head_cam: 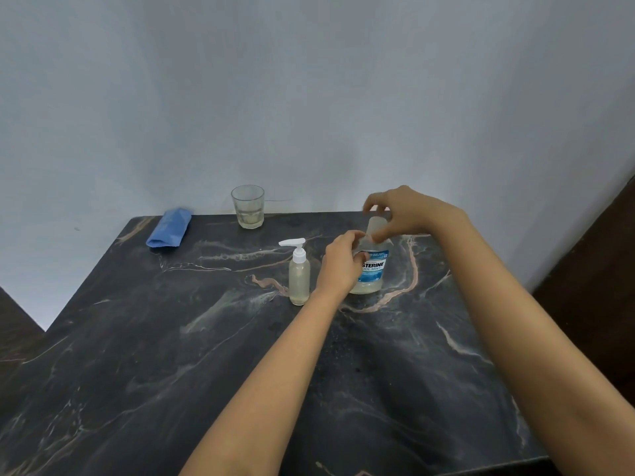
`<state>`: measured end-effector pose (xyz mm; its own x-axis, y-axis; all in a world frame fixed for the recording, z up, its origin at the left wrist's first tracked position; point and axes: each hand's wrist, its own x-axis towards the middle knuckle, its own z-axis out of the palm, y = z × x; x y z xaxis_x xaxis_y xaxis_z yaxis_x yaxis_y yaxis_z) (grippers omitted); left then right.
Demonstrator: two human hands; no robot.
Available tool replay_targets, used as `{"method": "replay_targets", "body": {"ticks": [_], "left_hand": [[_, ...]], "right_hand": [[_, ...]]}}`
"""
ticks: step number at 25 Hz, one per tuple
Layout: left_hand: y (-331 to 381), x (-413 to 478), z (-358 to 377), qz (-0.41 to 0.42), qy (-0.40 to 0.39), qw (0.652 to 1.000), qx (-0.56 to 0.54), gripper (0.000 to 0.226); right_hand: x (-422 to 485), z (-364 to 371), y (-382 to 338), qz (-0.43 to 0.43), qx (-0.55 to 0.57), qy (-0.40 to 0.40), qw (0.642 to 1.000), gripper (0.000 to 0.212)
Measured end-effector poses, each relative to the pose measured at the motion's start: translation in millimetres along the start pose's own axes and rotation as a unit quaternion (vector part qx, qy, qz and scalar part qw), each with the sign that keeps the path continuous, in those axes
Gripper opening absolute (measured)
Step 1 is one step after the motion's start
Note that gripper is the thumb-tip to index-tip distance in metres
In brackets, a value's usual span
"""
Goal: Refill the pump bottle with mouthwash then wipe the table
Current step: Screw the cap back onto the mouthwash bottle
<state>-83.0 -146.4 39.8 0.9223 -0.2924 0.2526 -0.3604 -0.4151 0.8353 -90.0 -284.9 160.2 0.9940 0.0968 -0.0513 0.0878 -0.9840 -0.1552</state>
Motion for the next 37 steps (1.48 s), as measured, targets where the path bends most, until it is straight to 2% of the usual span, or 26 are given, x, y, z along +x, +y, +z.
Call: {"method": "replay_targets", "body": {"ticks": [2, 5, 7, 10, 13, 15, 18, 20, 23, 25, 28, 30, 34, 37], "left_hand": [[-1, 0, -1, 0.012, -0.002, 1.000, 0.013, 0.038], [0, 0, -2, 0.016, 0.002, 1.000, 0.027, 0.037], [0, 0, -1, 0.018, 0.006, 0.999, 0.030, 0.036], [2, -4, 2, 0.017, 0.025, 0.999, 0.036, 0.033], [1, -2, 0, 0.020, 0.016, 0.999, 0.040, 0.033], [1, 3, -4, 0.024, -0.011, 0.999, 0.043, 0.034], [-3, 7, -8, 0.034, -0.056, 0.997, 0.042, 0.035], [-6, 6, -5, 0.032, -0.077, 0.996, 0.016, 0.039], [-10, 1, 1, 0.024, -0.035, 0.998, -0.036, 0.041], [-10, 0, 6, 0.015, -0.023, 0.999, -0.038, 0.038], [-7, -2, 10, 0.003, 0.002, 1.000, -0.031, 0.036], [-6, -4, 12, 0.003, 0.015, 0.999, -0.034, 0.035], [-4, -7, 15, -0.008, 0.030, 0.999, -0.027, 0.034], [-3, -4, 15, -0.014, 0.032, 0.999, -0.040, 0.037]], "right_hand": [[-4, -1, 3, -0.041, 0.019, -0.028, 0.999, 0.033], [0, 4, 0, -0.043, 0.038, 0.007, 0.998, 0.019], [5, 6, -2, -0.028, 0.013, 0.008, 0.999, 0.014], [10, 17, -3, -0.011, -0.095, 0.021, 0.995, 0.044], [15, 24, -3, 0.017, -0.159, 0.038, 0.986, 0.057], [16, 17, 3, 0.008, -0.111, -0.008, 0.994, 0.047], [16, 2, 12, -0.067, -0.045, -0.081, 0.993, 0.026], [17, 0, 12, -0.093, -0.047, -0.080, 0.991, 0.021], [19, 5, 10, -0.127, -0.061, -0.070, 0.988, 0.020], [18, 14, 9, -0.137, -0.082, -0.038, 0.986, 0.024], [18, 34, 6, -0.129, -0.159, 0.087, 0.975, 0.025], [17, 45, 1, -0.104, -0.188, 0.142, 0.966, 0.020], [15, 54, -5, -0.040, -0.189, 0.188, 0.963, 0.019], [15, 55, -9, -0.006, -0.178, 0.193, 0.965, 0.021]]}}
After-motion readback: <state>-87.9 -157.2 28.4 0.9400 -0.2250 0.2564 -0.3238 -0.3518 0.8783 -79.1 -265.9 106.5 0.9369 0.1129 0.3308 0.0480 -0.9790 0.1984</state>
